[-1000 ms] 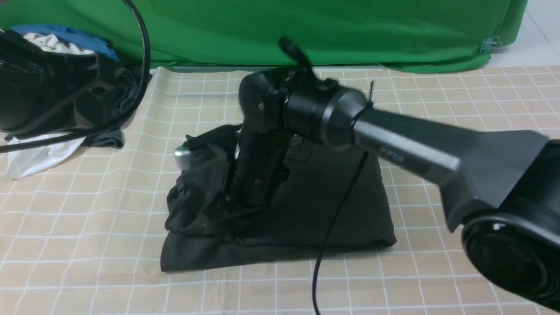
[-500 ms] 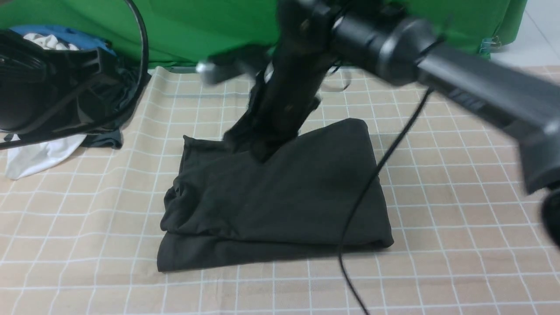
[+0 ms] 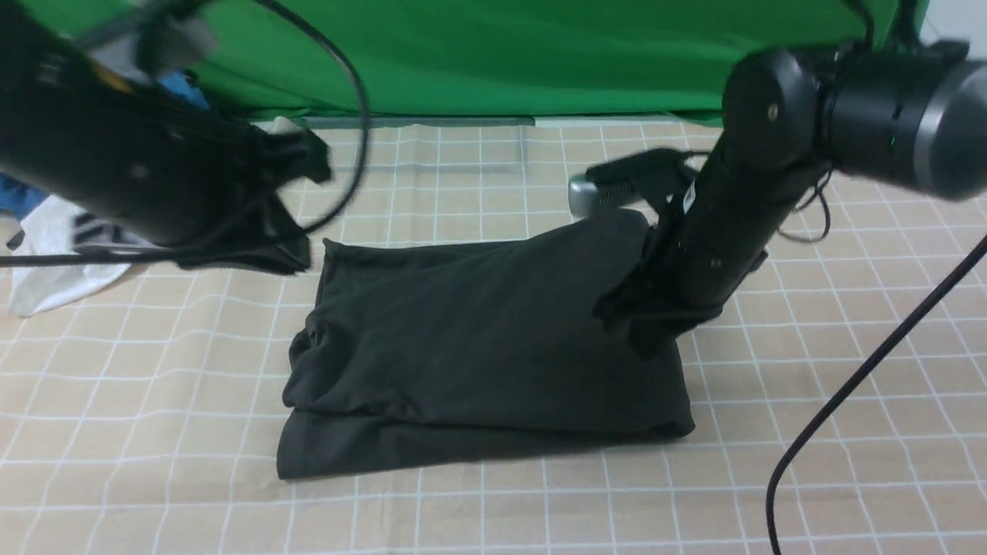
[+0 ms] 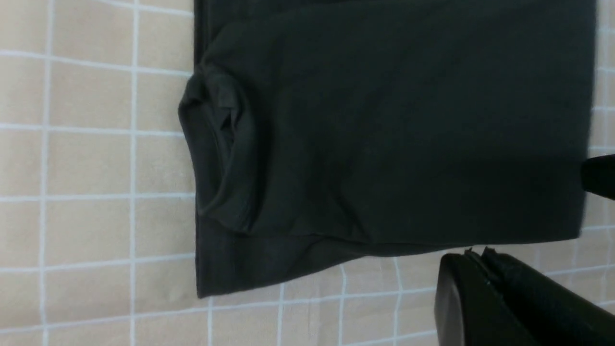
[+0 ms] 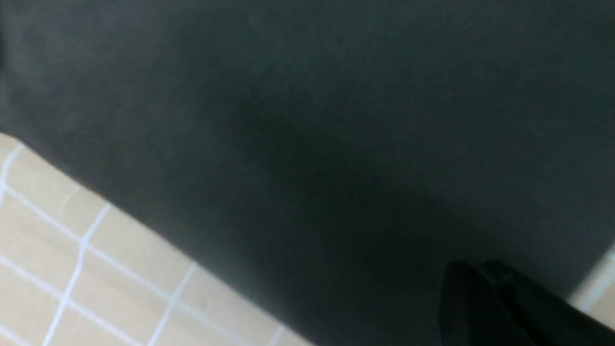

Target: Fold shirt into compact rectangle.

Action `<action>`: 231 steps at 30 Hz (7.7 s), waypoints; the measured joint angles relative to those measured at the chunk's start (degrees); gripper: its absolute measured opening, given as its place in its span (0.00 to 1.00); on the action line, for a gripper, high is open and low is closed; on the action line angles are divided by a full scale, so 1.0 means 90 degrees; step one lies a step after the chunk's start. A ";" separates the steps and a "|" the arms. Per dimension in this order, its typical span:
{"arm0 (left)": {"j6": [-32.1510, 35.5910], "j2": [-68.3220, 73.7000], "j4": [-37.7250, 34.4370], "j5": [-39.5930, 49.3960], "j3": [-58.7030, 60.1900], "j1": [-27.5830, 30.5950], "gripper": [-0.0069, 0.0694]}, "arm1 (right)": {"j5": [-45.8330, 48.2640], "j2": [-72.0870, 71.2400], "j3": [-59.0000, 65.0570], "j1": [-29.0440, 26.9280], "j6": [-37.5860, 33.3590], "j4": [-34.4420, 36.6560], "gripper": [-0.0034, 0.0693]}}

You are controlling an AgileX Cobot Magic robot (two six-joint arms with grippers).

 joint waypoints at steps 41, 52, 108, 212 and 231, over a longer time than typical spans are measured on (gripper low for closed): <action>-0.0775 0.2597 0.1334 -0.0839 0.0359 -0.0627 0.11 | 0.0665 0.0315 0.0401 -0.0015 -0.0062 -0.0244 0.10; -0.0826 0.0935 0.1493 -0.1031 0.0386 -0.0632 0.11 | 0.0685 -0.0547 -0.1528 -0.0542 -0.0080 -0.0354 0.10; -0.1212 -0.5418 0.1042 -0.1396 0.3468 -0.0632 0.11 | -0.4867 -1.0771 0.5065 -0.1729 -0.0102 -0.0739 0.10; 0.0291 -0.8951 0.1371 -0.5018 0.7871 0.1135 0.11 | -0.4599 -1.1766 0.6465 -0.2742 -0.0733 -0.0758 0.37; 0.0291 -0.8956 0.1371 -0.4997 0.7874 0.1135 0.11 | -0.4288 -1.2134 0.8928 -0.3056 -0.0601 -0.0787 0.37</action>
